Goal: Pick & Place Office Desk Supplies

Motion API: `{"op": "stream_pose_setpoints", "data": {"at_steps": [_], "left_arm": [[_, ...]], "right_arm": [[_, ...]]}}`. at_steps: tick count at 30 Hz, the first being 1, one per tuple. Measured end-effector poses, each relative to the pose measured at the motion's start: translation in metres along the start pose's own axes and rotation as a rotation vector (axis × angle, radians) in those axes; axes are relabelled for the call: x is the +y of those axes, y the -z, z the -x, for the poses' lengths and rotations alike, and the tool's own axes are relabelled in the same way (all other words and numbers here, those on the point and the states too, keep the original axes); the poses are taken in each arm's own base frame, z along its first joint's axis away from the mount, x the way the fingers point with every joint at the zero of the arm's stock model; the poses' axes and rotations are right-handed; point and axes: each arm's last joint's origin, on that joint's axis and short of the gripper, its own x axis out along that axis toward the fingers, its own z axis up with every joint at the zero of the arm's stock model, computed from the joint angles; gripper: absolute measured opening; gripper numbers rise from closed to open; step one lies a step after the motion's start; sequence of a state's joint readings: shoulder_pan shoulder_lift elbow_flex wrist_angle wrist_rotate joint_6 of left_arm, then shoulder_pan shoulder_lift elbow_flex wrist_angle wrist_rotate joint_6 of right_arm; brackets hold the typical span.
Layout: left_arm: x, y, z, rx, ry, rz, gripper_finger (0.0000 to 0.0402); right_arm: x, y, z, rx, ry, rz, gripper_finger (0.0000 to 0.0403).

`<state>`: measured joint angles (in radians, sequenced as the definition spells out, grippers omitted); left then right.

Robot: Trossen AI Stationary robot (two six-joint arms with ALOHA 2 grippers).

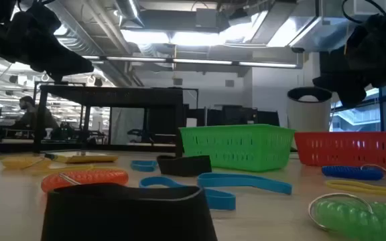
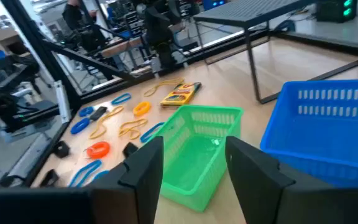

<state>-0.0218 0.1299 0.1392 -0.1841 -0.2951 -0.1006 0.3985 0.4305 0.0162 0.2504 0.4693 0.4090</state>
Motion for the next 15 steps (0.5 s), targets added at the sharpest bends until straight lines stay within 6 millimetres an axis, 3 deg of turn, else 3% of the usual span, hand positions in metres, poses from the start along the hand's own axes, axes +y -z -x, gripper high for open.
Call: {"op": "stream_pose_setpoints", "data": {"at_steps": [15], "left_arm": [[0.0, 0.0, 0.0, 0.0, 0.0, 0.018, 0.0104]], "right_arm": [[-0.0006, -0.0003, 0.0, -0.008, 0.019, 0.005, 0.0174]]}}
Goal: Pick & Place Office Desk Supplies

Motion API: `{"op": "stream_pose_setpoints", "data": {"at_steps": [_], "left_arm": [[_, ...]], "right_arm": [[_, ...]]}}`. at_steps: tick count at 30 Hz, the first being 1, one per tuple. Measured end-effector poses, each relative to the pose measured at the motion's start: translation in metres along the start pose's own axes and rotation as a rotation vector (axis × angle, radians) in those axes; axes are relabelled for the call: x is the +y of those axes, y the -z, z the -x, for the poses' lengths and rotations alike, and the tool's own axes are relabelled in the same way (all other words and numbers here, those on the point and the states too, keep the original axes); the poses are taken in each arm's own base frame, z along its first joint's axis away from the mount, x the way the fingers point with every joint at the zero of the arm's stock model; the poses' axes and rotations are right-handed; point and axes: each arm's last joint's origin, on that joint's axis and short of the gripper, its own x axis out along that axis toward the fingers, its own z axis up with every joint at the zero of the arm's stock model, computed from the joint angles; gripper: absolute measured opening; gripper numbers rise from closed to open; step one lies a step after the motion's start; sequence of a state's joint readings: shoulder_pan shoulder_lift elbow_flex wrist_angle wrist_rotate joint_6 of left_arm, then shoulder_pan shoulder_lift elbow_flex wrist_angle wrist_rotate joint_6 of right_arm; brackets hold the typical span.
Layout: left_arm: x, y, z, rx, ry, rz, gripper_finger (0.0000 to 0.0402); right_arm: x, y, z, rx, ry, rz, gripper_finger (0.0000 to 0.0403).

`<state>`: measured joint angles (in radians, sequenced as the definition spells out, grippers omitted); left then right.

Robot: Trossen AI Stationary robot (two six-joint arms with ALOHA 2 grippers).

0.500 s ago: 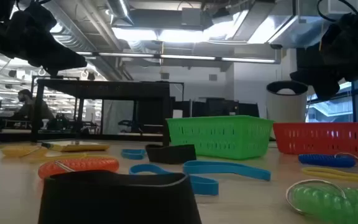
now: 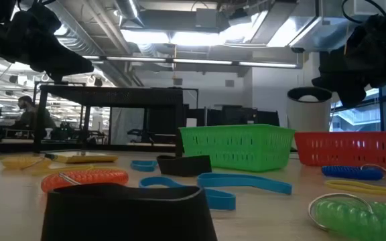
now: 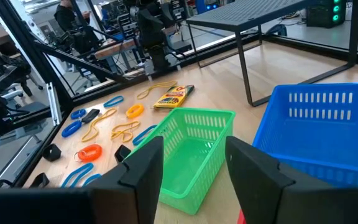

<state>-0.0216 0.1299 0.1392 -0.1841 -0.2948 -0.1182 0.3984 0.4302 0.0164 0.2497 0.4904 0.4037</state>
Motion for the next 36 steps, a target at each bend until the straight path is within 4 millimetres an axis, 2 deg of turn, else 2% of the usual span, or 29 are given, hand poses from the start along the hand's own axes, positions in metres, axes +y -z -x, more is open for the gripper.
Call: {"op": "stream_pose_setpoints", "data": {"at_steps": [15, 22, 30, 36], "left_arm": [[0.0, 0.0, 0.0, -0.004, 0.001, 0.037, 0.0104], [-0.002, -0.022, 0.002, -0.224, 0.026, 0.036, 0.0108], [-0.009, -0.035, -0.001, -0.328, 0.182, 0.024, 0.015], [-0.015, -0.035, -0.016, -0.309, 0.197, -0.014, 0.019]], "right_arm": [[0.0, 0.0, 0.0, 0.009, -0.018, -0.03, 0.0174], [0.001, 0.0, 0.0, 0.015, -0.034, -0.026, 0.0174], [0.001, 0.001, 0.0, 0.018, -0.032, -0.025, 0.0174], [0.001, 0.001, 0.0, 0.018, -0.032, -0.024, 0.0174]]}}
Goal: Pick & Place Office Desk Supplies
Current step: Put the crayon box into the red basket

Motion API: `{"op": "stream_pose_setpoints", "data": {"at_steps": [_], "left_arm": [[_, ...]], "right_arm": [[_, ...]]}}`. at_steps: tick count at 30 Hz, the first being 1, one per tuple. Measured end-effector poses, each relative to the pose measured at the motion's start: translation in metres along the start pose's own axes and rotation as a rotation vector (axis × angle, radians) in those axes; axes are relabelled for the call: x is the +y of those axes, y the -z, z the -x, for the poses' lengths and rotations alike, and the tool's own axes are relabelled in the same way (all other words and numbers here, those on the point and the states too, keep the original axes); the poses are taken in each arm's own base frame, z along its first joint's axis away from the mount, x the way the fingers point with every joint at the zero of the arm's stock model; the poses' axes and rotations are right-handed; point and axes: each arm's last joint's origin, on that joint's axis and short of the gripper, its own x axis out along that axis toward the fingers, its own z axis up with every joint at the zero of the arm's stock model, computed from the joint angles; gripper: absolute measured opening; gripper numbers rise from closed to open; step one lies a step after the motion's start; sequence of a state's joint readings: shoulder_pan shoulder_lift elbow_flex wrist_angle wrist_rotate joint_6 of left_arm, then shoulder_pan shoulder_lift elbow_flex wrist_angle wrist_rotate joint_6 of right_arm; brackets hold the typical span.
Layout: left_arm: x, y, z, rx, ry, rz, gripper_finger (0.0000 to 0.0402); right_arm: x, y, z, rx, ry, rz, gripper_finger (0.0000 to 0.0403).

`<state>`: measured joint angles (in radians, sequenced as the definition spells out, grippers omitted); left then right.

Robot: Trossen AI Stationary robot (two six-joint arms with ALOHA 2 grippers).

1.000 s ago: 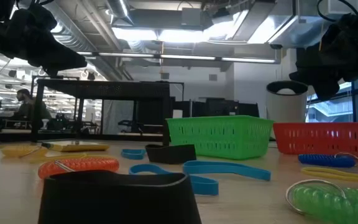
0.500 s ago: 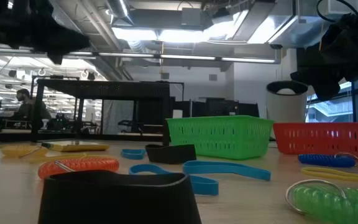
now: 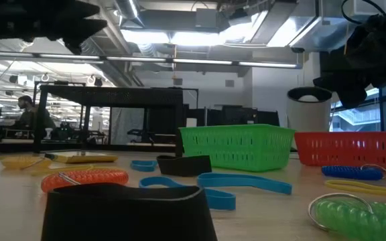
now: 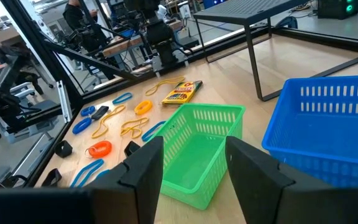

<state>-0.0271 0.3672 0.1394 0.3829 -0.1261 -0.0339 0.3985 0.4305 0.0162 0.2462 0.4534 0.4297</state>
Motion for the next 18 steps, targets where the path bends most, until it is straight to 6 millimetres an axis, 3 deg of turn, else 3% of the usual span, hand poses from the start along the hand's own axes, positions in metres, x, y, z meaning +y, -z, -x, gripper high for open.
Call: {"op": "stream_pose_setpoints", "data": {"at_steps": [5, 11, 18], "left_arm": [[-0.008, 0.003, -0.022, 0.073, 0.027, -0.032, 0.0204], [-0.033, 0.005, -0.052, 0.206, 0.118, -0.104, 0.0206], [-0.063, 0.011, -0.079, 0.305, -0.053, -0.272, 0.0206]], "right_arm": [[0.0, 0.0, 0.0, -0.001, 0.002, 0.0, 0.0174], [0.0, 0.0, 0.0, -0.001, 0.003, 0.001, 0.0174], [0.0, 0.0, 0.0, -0.001, 0.002, 0.0, 0.0174]]}}
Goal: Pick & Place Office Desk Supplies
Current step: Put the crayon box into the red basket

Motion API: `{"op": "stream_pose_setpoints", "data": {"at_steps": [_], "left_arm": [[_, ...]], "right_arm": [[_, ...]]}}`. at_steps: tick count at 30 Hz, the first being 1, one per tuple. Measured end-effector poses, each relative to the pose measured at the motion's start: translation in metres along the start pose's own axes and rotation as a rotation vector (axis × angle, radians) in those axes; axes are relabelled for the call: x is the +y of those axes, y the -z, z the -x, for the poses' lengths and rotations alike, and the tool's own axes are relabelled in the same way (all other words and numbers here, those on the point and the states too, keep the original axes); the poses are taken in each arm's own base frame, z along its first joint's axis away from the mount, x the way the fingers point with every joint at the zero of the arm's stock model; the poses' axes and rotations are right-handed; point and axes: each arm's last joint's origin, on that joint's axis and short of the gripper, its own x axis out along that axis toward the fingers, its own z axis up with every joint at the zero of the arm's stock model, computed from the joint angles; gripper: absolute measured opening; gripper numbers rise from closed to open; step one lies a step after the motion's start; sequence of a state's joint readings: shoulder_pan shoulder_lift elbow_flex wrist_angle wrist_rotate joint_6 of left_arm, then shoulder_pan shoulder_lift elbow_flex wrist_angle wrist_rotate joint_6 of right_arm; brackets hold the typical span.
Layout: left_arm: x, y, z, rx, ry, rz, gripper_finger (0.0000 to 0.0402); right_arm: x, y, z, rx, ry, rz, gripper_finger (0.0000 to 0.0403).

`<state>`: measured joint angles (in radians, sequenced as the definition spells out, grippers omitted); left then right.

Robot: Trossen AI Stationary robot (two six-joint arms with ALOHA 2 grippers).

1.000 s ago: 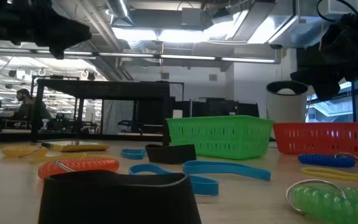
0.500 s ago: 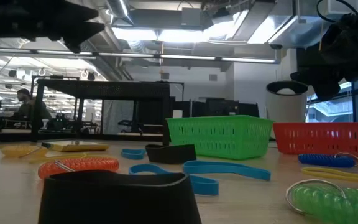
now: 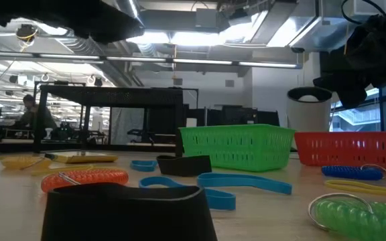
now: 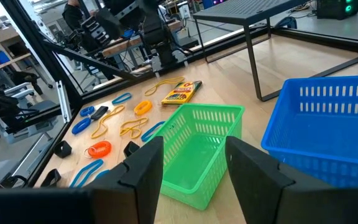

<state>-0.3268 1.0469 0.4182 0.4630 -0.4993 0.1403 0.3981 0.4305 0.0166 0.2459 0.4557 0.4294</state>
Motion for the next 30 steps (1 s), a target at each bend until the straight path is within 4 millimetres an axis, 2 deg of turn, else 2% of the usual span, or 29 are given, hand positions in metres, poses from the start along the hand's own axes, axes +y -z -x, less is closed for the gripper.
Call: {"op": "stream_pose_setpoints", "data": {"at_steps": [7, 16, 23, 30], "left_arm": [[-0.035, 0.012, -0.009, 0.155, -0.094, -0.004, 0.0205], [-0.079, 0.053, -0.013, 0.29, -0.074, -0.09, 0.0199], [-0.096, 0.076, -0.01, 0.342, -0.081, -0.197, 0.0198], [-0.105, 0.089, 0.001, 0.389, -0.092, -0.193, 0.0194]], "right_arm": [[0.0, 0.0, 0.0, 0.0, 0.0, 0.0, 0.0174], [0.0, 0.0, 0.0, 0.0, 0.0, 0.001, 0.0174], [0.0, 0.0, 0.0, 0.001, 0.0, 0.001, 0.0174], [-0.001, 0.0, 0.0, -0.009, 0.022, 0.003, 0.0174]]}}
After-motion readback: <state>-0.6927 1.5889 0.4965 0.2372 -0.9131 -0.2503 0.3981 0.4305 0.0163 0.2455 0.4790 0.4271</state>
